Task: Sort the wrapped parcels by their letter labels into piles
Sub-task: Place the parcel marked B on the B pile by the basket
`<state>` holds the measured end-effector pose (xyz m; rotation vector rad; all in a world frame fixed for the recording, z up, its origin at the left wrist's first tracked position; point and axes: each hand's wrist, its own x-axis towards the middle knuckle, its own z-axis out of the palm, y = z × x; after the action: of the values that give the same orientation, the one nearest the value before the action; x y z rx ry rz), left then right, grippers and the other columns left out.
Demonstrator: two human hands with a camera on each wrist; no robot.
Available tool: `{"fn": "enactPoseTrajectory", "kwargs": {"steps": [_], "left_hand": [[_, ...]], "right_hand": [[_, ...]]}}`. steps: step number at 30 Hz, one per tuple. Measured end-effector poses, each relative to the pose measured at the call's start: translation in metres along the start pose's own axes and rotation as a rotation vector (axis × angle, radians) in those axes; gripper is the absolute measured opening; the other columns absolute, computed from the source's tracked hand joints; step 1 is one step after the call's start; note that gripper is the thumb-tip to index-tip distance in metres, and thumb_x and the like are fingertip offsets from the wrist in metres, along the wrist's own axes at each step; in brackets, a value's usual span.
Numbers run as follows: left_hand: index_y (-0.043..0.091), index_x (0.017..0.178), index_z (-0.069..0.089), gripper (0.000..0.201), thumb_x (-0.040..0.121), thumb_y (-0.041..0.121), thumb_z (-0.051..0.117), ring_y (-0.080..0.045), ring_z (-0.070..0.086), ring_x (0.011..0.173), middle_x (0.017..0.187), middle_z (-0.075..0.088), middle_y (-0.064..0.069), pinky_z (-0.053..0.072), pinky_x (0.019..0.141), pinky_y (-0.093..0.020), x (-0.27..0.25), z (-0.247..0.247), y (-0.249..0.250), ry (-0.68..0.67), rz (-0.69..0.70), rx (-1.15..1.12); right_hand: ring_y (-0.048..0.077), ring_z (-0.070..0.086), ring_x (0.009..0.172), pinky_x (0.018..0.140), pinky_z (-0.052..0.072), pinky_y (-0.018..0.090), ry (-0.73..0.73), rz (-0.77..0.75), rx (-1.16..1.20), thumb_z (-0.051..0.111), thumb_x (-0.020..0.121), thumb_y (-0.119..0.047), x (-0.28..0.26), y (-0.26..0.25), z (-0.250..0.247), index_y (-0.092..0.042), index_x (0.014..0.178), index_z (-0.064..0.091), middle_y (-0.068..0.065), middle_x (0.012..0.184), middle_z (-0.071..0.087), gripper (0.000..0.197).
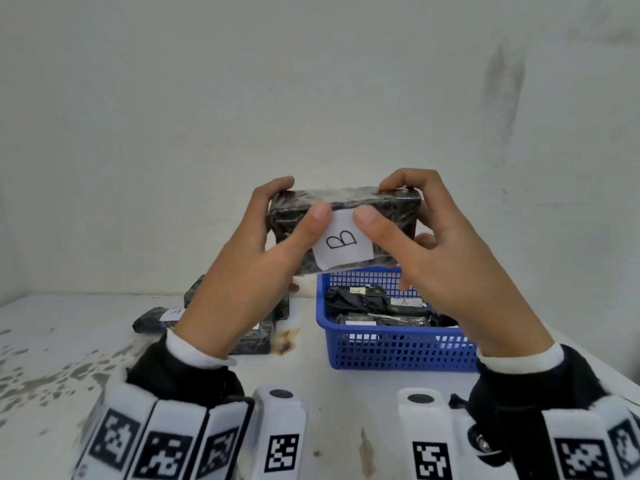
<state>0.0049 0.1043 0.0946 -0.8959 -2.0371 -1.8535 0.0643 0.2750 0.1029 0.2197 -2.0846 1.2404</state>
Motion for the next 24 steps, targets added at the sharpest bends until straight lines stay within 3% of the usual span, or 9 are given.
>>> {"fn": "enactPoseTrajectory", "kwargs": {"steps": [2,4,6,8,12,14,17,19,24], "left_hand": [[0.045,0.132,0.043,0.072,0.069,0.070,0.068,-0.010,0.072,0.085,0.115,0.066,0.016,0.057,0.064,-0.033,0.000,-0.002,0.002,-0.025,-0.028,-0.022],[0.038,0.131,0.048,0.072,0.069,0.060,0.076,-0.008,0.071,0.085,0.115,0.066,0.016,0.056,0.064,-0.029,0.000,-0.005,0.002,-0.047,-0.001,-0.040],[0.037,0.131,0.050,0.071,0.067,0.056,0.075,-0.009,0.071,0.090,0.116,0.065,0.018,0.057,0.074,-0.032,0.000,-0.008,0.002,-0.075,0.047,-0.042],[0.038,0.131,0.050,0.064,0.071,0.056,0.065,-0.013,0.070,0.097,0.118,0.066,0.014,0.056,0.083,-0.037,0.001,-0.009,0.001,-0.102,0.060,-0.056],[0.036,0.131,0.050,0.052,0.081,0.045,0.060,-0.018,0.069,0.101,0.117,0.068,0.002,0.054,0.091,-0.043,0.004,-0.008,-0.001,-0.100,0.064,-0.112],[0.037,0.130,0.050,0.053,0.079,0.047,0.061,-0.015,0.069,0.098,0.114,0.069,0.005,0.053,0.093,-0.042,0.004,-0.008,-0.002,-0.088,0.072,-0.102],[0.038,0.128,0.050,0.048,0.081,0.042,0.057,-0.011,0.069,0.097,0.108,0.069,0.011,0.052,0.096,-0.043,0.003,-0.007,-0.001,-0.086,0.067,-0.091],[0.040,0.127,0.048,0.048,0.080,0.043,0.057,-0.012,0.069,0.100,0.108,0.069,0.012,0.051,0.097,-0.043,0.001,-0.005,0.000,-0.087,0.059,-0.084],[0.038,0.124,0.045,0.047,0.080,0.049,0.059,-0.014,0.069,0.100,0.108,0.069,0.011,0.051,0.096,-0.045,-0.002,0.002,0.002,-0.064,0.085,-0.035]], "right_hand": [[0.005,0.066,0.062,0.073,0.054,0.026,-0.017,0.012,0.037,0.064,0.064,-0.069,0.002,0.001,-0.002,-0.054,0.127,0.041,-0.015,0.115,0.069,0.069],[0.008,0.073,0.086,0.091,0.055,0.035,-0.044,0.034,0.116,0.065,0.067,-0.069,0.004,0.005,-0.005,-0.046,0.138,0.043,-0.011,0.123,0.069,0.078],[0.015,0.072,0.104,0.102,0.050,0.043,-0.079,0.056,0.173,0.072,0.078,-0.063,0.006,0.006,-0.008,-0.037,0.133,0.056,-0.006,0.120,0.072,0.062],[0.018,0.070,0.109,0.105,0.047,0.047,-0.084,0.070,0.185,0.072,0.078,-0.057,0.006,0.007,-0.009,-0.037,0.126,0.061,-0.004,0.116,0.074,0.053],[0.020,0.074,0.097,0.099,0.052,0.047,-0.083,0.059,0.149,0.074,0.078,-0.059,0.005,0.006,-0.009,-0.039,0.125,0.058,-0.005,0.107,0.075,0.054],[0.023,0.076,0.083,0.083,0.059,0.043,-0.093,0.070,0.135,0.070,0.076,-0.054,0.004,0.004,-0.009,-0.038,0.125,0.058,-0.004,0.106,0.074,0.053],[0.016,0.073,0.071,0.063,0.056,0.029,-0.081,0.061,0.117,0.070,0.073,-0.053,0.002,0.002,-0.008,-0.038,0.122,0.058,-0.005,0.102,0.074,0.053],[0.010,0.069,0.065,0.063,0.055,0.023,-0.055,0.056,0.102,0.072,0.069,-0.056,0.001,0.002,-0.007,-0.040,0.119,0.058,-0.008,0.094,0.073,0.054],[-0.002,0.066,0.073,0.073,0.051,0.023,-0.031,0.006,0.042,0.068,0.066,-0.065,0.000,0.000,-0.002,-0.044,0.116,0.053,-0.024,0.090,0.070,0.056]]}}
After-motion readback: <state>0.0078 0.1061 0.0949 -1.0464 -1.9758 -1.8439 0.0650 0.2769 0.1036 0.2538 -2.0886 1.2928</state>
